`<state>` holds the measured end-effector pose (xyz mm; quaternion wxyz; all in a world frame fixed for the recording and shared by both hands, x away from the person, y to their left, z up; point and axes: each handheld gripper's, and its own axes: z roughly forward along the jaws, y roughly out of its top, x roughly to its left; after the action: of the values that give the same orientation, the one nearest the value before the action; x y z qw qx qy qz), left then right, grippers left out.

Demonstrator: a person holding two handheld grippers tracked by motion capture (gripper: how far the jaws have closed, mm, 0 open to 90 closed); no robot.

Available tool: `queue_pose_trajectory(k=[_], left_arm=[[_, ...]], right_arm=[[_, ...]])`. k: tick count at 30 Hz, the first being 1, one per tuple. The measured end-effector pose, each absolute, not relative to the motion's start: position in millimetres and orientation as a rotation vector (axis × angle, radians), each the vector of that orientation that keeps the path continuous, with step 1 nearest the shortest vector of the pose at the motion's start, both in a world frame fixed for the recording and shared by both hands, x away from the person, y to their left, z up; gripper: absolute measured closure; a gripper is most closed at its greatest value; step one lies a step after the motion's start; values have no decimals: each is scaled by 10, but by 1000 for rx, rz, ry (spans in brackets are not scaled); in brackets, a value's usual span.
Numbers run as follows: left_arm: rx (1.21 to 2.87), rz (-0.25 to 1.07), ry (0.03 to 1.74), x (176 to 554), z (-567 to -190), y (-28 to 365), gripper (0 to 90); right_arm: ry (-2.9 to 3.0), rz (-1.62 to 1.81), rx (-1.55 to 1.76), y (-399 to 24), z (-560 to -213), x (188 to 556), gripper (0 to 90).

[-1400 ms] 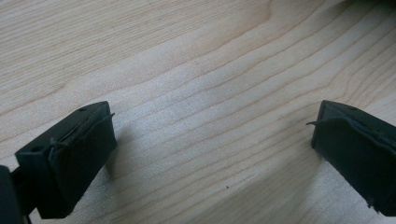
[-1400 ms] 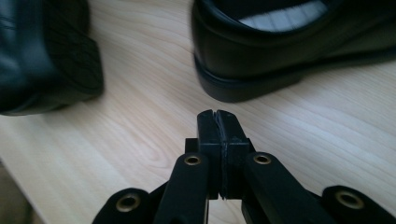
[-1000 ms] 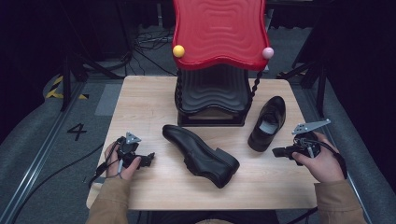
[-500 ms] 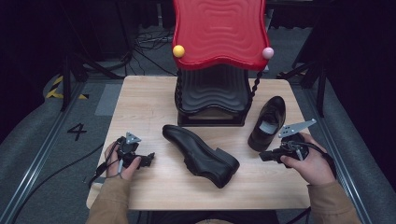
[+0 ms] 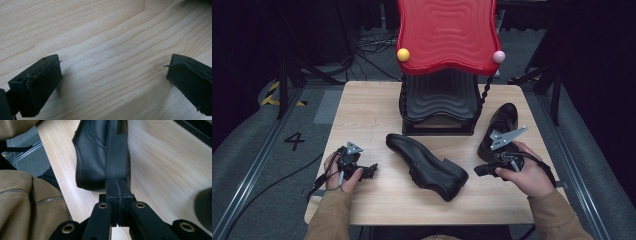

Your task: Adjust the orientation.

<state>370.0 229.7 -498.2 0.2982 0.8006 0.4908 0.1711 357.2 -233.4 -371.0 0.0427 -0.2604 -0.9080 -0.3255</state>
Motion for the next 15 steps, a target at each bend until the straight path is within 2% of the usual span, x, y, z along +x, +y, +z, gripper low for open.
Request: queue_pose_trajectory(k=[15], left_arm=[[2128,454,1303,3701,-4982,2297,1]], right_arm=[[-2808,-888,-818,-1967,-3883,3651,900]])
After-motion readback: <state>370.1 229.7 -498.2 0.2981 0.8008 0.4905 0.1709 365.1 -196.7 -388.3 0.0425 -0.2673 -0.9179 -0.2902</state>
